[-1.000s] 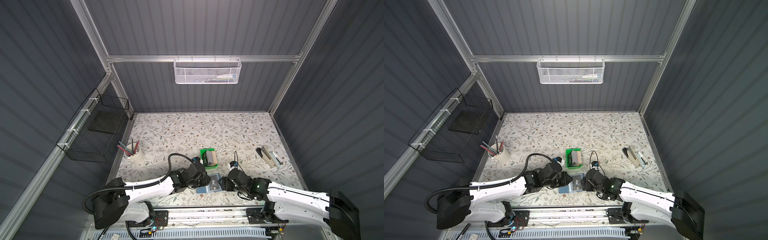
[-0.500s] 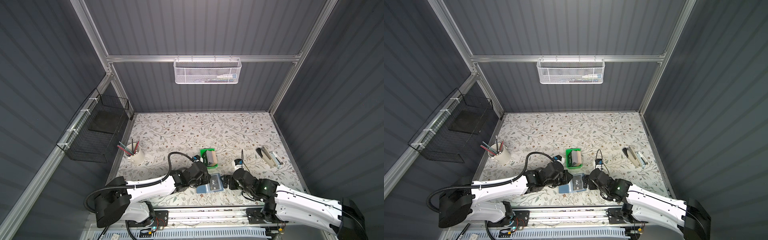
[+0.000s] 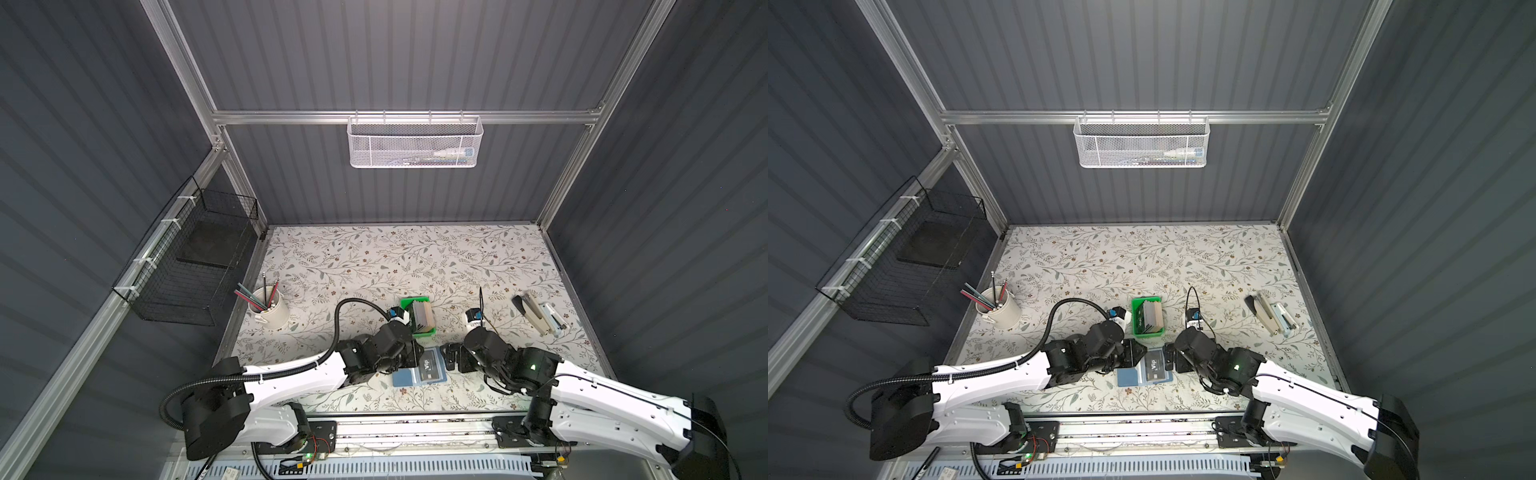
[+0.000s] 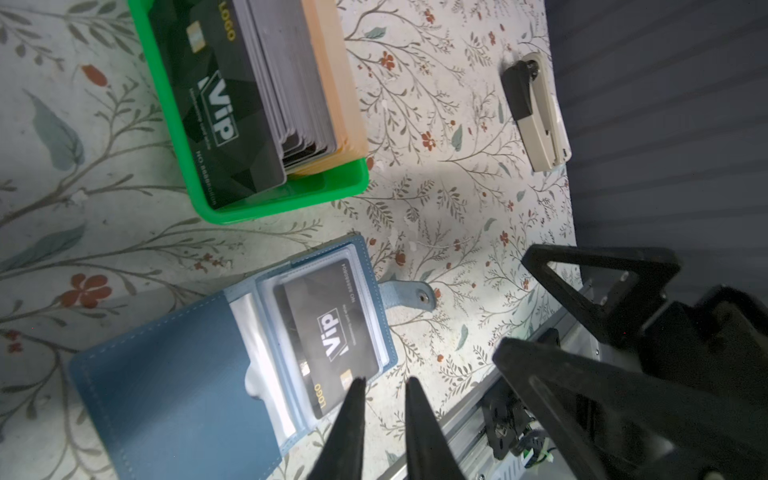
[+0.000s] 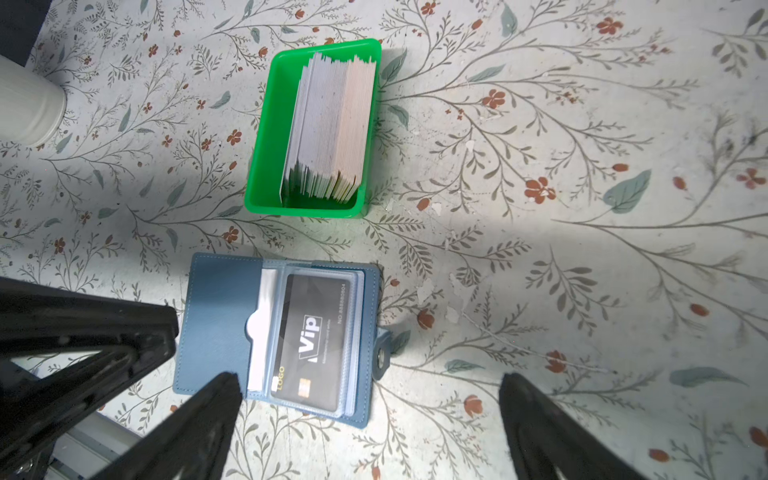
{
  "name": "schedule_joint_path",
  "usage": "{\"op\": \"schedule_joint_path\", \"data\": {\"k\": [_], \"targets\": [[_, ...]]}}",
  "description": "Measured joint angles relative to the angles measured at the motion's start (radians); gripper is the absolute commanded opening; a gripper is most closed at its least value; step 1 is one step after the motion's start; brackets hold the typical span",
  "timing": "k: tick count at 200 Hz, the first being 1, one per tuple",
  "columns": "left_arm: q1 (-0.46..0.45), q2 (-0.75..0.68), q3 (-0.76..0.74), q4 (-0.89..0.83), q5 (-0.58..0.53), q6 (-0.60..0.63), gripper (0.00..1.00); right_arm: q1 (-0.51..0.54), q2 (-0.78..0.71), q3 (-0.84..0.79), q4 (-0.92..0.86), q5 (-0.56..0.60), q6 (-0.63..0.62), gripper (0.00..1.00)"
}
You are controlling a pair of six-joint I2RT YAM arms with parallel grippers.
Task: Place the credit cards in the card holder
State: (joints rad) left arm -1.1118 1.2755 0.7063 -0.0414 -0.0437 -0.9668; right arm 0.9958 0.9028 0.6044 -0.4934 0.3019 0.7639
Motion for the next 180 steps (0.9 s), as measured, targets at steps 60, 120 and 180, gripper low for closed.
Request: {"op": "schedule_joint_path", "data": {"k": [60, 120, 180], "targets": [[0.0, -0.027, 0.0, 0.0, 0.026, 0.096, 0.17, 0.0, 0.01, 0.077, -0.083, 0.032, 0.065, 0.95], [0.0, 0.05, -0.026, 0.03, 0.098, 0.096, 0.17, -0.004, -0.005, 0.004, -0.026, -0.01, 0.109, 0.8], [0.0, 0.147, -0.072, 0.12, 0.145, 0.04, 0.15, -0.069, -0.012, -0.048, 0.041, -0.169, 0.127, 0.58]]}}
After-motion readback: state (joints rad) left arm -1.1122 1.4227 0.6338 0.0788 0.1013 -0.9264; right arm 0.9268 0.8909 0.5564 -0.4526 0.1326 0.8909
